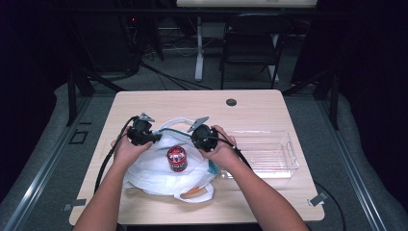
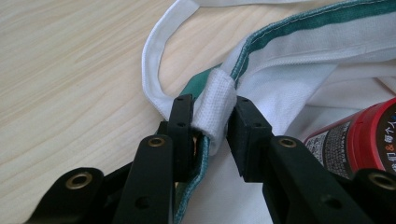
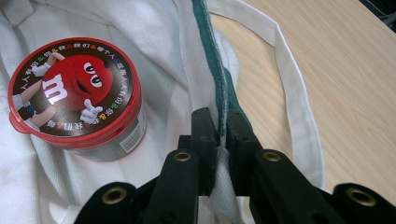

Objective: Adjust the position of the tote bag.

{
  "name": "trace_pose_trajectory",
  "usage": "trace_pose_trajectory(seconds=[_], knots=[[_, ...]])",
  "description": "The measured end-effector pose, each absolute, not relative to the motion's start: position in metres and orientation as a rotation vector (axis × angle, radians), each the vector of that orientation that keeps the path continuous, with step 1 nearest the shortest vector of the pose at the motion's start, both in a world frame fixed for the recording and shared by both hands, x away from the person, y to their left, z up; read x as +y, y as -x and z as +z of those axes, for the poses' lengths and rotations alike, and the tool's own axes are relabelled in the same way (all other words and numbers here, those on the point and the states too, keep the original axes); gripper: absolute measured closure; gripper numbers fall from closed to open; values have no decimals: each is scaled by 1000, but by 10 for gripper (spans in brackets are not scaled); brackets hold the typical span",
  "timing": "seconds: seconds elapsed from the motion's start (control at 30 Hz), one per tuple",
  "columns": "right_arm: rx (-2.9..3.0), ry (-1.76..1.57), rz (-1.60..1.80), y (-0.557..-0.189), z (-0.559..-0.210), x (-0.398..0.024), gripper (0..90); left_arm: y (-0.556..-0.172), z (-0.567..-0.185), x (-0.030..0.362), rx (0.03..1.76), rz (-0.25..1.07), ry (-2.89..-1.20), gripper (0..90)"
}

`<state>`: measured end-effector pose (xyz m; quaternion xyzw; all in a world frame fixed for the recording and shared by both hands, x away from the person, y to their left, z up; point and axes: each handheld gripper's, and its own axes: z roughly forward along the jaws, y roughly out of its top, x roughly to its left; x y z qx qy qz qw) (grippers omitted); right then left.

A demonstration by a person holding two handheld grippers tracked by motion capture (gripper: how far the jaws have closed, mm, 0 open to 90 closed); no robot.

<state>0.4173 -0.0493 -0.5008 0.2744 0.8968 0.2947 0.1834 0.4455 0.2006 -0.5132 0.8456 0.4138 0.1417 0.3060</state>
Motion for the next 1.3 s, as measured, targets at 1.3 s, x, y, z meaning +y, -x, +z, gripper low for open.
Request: trace_pose_trajectory(seconds=[1.3], knots=[[2522, -810, 865, -417, -500, -54, 833, -396, -496, 261, 1130, 482, -2185, 663]])
